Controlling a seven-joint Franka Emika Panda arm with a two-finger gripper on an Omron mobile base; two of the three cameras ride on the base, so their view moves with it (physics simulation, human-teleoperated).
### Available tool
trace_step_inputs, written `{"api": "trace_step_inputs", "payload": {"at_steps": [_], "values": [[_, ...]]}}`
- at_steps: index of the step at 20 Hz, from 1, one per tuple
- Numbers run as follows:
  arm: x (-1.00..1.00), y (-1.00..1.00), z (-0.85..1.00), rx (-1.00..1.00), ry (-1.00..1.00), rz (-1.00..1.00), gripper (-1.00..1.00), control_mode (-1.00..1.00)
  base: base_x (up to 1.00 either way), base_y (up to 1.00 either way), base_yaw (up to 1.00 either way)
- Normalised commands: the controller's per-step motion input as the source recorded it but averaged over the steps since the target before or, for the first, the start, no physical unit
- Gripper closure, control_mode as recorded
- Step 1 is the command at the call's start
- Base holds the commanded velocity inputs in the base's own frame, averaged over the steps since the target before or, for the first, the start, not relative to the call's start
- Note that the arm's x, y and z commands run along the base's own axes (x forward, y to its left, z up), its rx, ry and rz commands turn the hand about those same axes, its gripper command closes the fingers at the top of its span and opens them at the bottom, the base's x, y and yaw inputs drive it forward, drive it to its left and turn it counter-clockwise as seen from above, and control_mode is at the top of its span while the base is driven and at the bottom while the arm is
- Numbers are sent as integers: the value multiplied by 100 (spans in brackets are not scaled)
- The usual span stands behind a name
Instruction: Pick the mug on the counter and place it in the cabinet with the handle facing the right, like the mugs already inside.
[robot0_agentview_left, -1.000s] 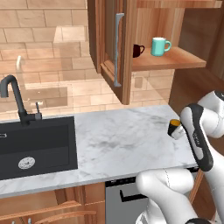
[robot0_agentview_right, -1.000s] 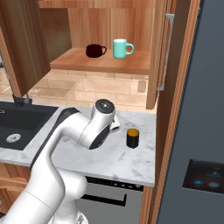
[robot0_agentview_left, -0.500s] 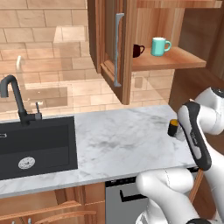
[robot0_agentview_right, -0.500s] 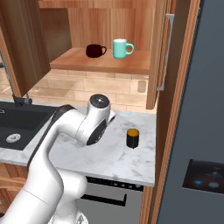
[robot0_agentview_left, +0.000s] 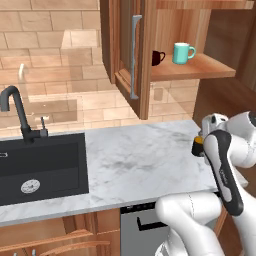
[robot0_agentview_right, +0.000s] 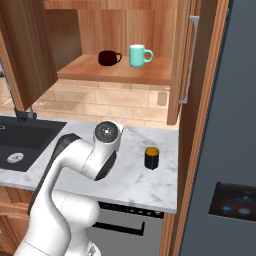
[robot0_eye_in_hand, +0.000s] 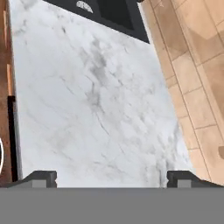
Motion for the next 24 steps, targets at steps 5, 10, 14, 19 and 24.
{"api": "trace_step_inputs", "payload": {"at_steps": [5,10,14,19,24], "values": [[0,0,-2,-13,-32,32,-100,-100,0,0,0],[0,-3,4,-7,-5,11,-100,-100,0,0,0],[0,-14,0,5,0,0,-100,-100,0,0,0],[5,-13,0,2,2,-2,-100,-100,0,0,0],[1,-2,0,0,8,-4,-100,-100,0,0,0]]}}
